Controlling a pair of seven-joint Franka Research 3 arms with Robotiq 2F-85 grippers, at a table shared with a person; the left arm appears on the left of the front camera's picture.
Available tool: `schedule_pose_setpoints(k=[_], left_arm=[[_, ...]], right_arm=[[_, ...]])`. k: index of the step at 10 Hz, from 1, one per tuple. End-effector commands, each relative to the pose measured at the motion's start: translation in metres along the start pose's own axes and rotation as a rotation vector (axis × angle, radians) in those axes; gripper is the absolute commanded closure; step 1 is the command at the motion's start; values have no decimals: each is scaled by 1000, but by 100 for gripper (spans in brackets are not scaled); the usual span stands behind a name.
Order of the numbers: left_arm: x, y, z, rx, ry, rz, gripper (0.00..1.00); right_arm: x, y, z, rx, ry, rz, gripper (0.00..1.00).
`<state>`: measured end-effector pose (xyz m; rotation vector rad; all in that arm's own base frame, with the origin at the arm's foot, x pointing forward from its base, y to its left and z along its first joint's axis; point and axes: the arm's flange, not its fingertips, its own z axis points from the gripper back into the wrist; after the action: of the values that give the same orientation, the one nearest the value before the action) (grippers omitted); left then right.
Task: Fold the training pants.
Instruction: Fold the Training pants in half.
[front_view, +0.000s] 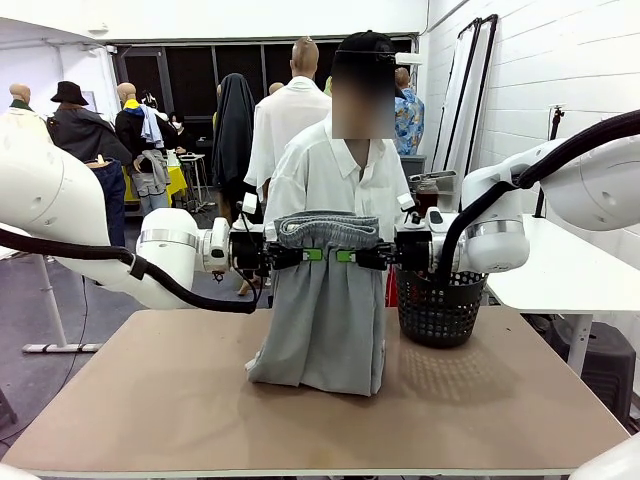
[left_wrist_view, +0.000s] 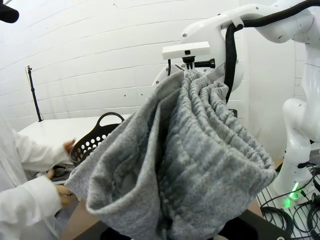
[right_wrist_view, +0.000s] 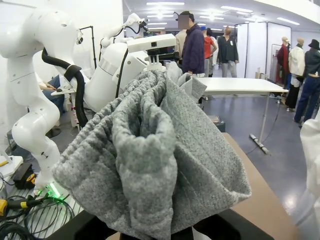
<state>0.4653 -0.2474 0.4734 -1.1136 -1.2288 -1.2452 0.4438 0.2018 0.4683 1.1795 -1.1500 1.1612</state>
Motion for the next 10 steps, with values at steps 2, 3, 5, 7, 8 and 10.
schedule_pose_setpoints(k=[2,3,5,7,8,10], left_arm=[[3,-8,15,2,-6,12,100],[1,-10,17,0,-5,18,100],[4,-17,20,-19,14,49,100],[-2,-5,15,16,0,9,100],[-2,-5,15,16,0,9,100],[2,-11,12,-19,4,23,100]], right_arm=[[14,-12,-16,63,27,-12,100],[16,-14,-19,70,33,-13,100],[19,-12,-18,41,45,-9,100],[7,-8,-14,46,27,4,100],[7,-8,-14,46,27,4,100],[8,-2,-13,38,13,-12,100]])
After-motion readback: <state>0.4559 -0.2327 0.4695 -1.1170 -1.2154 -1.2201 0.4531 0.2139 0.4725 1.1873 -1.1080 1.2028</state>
